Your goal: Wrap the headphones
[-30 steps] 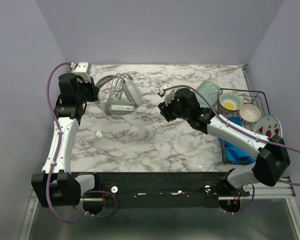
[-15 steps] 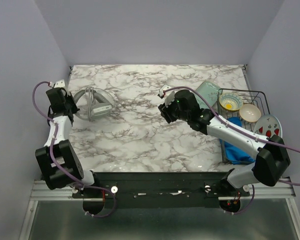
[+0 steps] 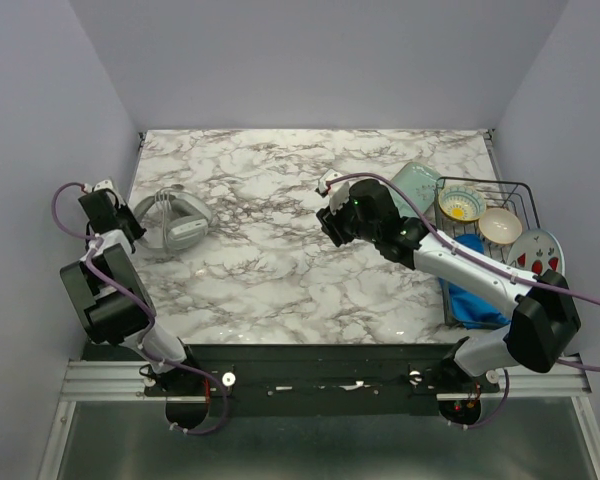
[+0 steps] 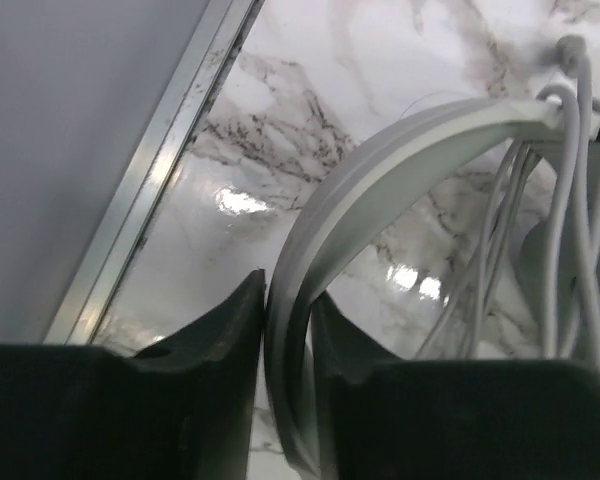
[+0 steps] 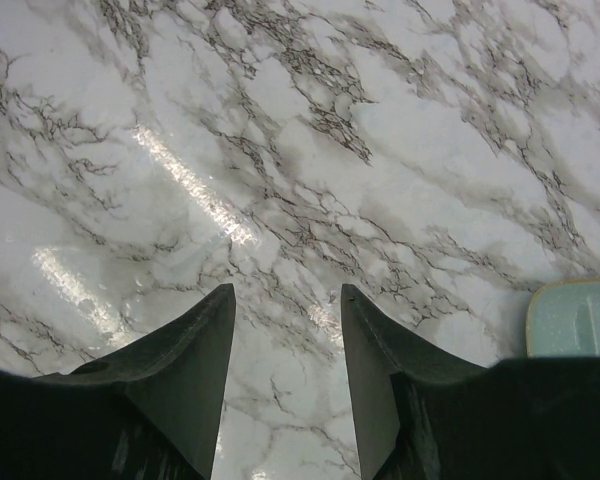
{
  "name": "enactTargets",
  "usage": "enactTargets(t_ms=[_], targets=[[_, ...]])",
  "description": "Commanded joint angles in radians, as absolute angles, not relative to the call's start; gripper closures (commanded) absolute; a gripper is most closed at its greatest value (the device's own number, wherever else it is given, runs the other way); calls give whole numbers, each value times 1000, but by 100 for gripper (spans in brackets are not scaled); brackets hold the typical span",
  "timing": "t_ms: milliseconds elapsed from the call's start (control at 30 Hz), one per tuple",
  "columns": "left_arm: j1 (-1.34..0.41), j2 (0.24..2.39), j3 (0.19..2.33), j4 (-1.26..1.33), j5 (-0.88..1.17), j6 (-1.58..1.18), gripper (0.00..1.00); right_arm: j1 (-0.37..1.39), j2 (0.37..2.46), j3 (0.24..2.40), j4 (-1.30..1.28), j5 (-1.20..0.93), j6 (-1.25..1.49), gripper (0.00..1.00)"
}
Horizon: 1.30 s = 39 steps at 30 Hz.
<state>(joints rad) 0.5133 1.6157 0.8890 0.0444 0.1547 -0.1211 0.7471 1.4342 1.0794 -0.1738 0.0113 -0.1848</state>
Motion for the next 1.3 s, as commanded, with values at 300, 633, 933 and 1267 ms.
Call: enactTargets(t_ms=[300,633,933,1267], targets=[[520,1562,940,6,172,-130,28,747,1414,1080,-198,34,-178,45],[402,1217,887,-202,247,79,1,747,1286,976,-204,250,-55,44],[253,902,782,-485,327,397,1,747,1125,819,-209,418,66,35],[250,695,612,-614,302,465,1,745,898,631,-210,561,201,0]])
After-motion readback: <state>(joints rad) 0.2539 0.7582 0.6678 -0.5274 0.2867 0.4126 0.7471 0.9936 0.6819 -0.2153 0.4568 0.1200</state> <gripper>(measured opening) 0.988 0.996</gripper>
